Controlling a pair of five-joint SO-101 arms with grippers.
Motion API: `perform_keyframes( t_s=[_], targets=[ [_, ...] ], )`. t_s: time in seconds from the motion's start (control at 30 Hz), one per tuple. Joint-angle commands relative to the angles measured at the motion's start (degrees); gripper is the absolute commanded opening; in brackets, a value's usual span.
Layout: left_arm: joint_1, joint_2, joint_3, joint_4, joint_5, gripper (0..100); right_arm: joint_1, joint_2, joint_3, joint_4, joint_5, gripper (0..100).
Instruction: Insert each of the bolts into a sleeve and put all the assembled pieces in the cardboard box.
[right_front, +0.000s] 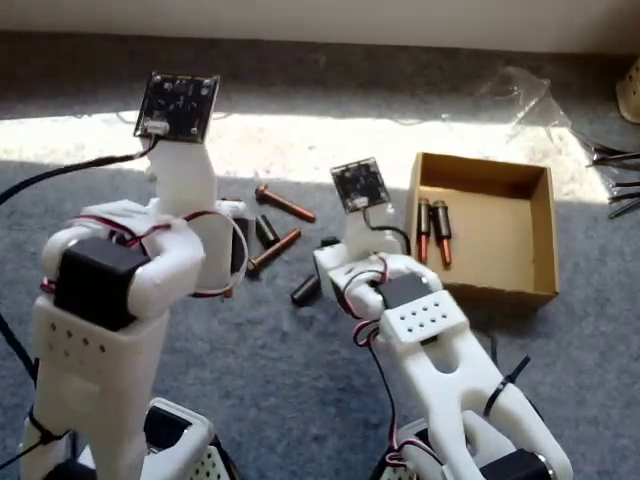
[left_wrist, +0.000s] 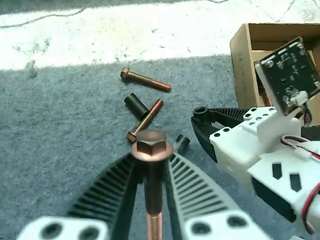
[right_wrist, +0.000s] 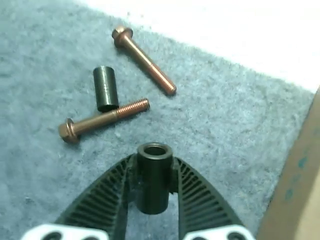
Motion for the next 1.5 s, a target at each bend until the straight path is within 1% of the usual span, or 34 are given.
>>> perform_keyframes(
  t_s=[0.0,0.07,0.23,0.37,0.47,0.77,1.03,1.13,1.23,1.4,1.47],
  targets=[
    [-0.40,-9.27,7.43,-6.86,-9.41,1,-0.57,-2.07,-5.93,-1.19,-0.09,0.5],
    [-0.40,-13.41,12.44,-10.64,-12.75,1,-0.57,-2.07,-7.25,-1.01,-0.09,0.5],
    [-0.40,-23.96,24.84,-21.36,-17.85,1,-0.57,-4.97,-12.09,3.56,-0.09,0.5],
    [-0.40,-29.67,30.64,-26.99,-18.73,1,-0.57,-11.91,-13.41,4.53,-0.09,0.5],
    [-0.40,-30.37,30.99,-27.25,-18.64,1,-0.57,-17.71,-12.88,4.70,-0.09,0.5],
    [-0.40,-30.81,31.16,-27.52,-18.46,1,-0.57,-33.71,-0.57,4.79,-0.09,0.5],
    [-0.40,-30.90,31.25,-29.10,-18.46,1,-0.57,-40.04,6.90,4.70,-0.09,0.5],
    [-0.40,-30.90,31.25,-29.10,-18.46,1,-3.65,-40.75,8.31,4.62,-0.09,0.5],
    [-0.40,-30.90,31.25,-29.01,-18.37,1,-7.43,-41.01,11.65,0.40,-0.09,0.5],
    [-0.40,-30.90,31.25,-29.01,-18.37,1,-7.87,-41.01,18.95,-8.13,0.09,0.5],
    [-0.40,-30.99,31.25,-29.10,-18.37,1,-8.04,-41.01,21.32,-10.77,2.64,0.5]
  ],
)
